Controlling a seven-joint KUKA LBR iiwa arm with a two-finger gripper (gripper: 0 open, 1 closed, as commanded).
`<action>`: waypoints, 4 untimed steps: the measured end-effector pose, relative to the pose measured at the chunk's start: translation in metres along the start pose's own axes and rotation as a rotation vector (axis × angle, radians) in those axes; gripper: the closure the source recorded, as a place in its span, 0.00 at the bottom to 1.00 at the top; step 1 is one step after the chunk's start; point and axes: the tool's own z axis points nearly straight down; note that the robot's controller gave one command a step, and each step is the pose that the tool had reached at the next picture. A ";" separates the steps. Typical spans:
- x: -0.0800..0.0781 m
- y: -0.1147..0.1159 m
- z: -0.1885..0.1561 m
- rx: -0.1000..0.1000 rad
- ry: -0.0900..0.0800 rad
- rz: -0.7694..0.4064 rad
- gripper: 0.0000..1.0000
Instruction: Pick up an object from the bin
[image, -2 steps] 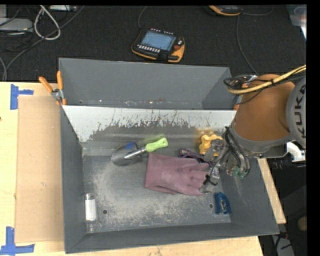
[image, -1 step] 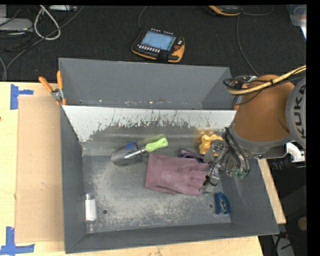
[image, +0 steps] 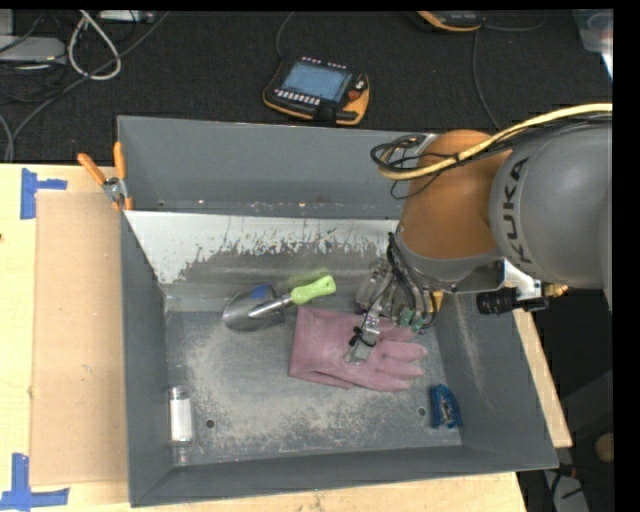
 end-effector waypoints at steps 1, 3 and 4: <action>-0.002 -0.003 0.004 0.002 -0.004 0.007 0.00; 0.012 -0.009 0.099 -0.001 -0.007 -0.125 1.00; 0.009 -0.011 0.084 -0.001 -0.010 -0.004 1.00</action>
Offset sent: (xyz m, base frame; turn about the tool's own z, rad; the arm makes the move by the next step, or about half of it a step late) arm -0.0262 0.0041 -0.1020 -0.3887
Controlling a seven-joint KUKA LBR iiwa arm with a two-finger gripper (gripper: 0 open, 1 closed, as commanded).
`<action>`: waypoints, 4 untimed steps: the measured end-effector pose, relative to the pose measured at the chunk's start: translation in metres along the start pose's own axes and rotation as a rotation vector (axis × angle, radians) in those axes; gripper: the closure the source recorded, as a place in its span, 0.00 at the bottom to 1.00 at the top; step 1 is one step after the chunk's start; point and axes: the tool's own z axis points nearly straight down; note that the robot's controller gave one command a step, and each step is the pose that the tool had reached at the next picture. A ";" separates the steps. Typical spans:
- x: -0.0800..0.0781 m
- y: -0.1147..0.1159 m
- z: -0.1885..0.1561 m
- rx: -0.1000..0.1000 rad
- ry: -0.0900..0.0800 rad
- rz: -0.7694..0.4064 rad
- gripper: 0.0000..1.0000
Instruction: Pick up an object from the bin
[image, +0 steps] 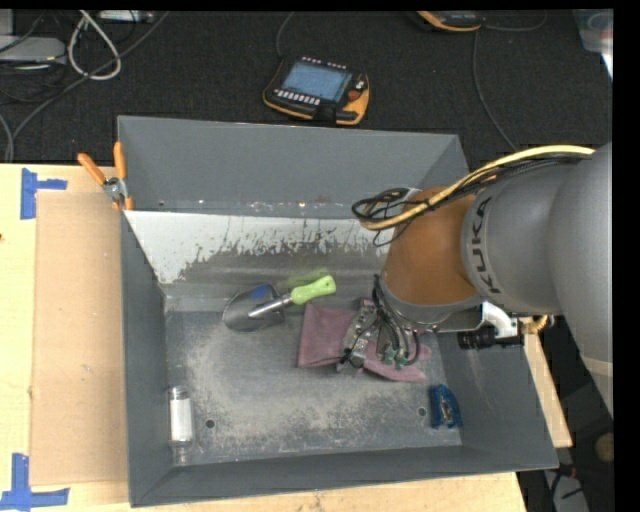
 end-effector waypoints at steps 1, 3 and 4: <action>0.004 0.000 -0.025 0.005 0.011 -0.005 1.00; -0.001 -0.001 0.014 0.004 0.013 -0.097 1.00; -0.001 -0.001 0.014 0.004 0.013 -0.097 1.00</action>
Offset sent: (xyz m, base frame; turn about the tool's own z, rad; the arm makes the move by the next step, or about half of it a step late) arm 0.0011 -0.0019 -0.0135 -0.0976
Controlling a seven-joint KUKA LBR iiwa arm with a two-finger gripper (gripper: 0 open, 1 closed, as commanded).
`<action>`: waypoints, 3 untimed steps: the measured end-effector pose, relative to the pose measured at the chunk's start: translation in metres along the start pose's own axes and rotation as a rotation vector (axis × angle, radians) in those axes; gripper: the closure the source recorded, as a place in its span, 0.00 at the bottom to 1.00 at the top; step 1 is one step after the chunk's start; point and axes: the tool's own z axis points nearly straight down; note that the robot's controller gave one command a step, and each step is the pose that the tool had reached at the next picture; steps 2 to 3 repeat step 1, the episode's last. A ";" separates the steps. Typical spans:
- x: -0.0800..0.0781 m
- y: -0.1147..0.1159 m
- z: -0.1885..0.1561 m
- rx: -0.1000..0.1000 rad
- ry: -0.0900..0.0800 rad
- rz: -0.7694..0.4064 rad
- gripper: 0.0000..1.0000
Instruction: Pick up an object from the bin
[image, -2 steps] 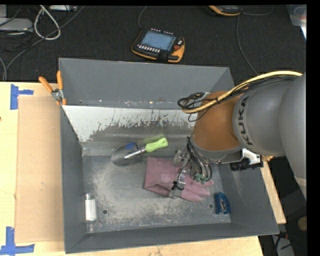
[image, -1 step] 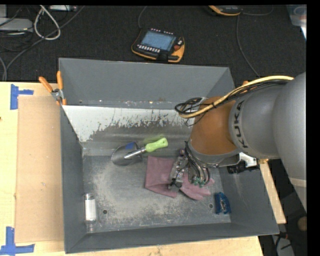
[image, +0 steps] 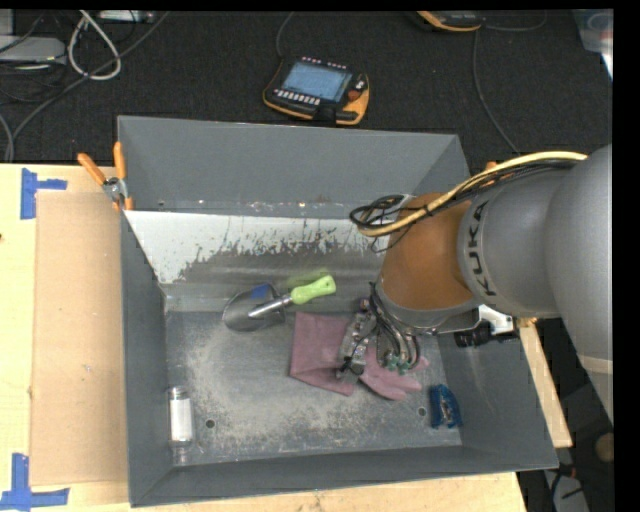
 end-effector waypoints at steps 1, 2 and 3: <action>0.000 0.000 0.000 0.000 0.000 -0.002 1.00; 0.000 0.000 0.000 0.000 0.000 -0.002 1.00; 0.000 0.000 0.000 0.000 0.000 -0.002 1.00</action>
Offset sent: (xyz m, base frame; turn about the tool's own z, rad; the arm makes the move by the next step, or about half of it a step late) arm 0.0370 0.0323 0.0507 -0.2079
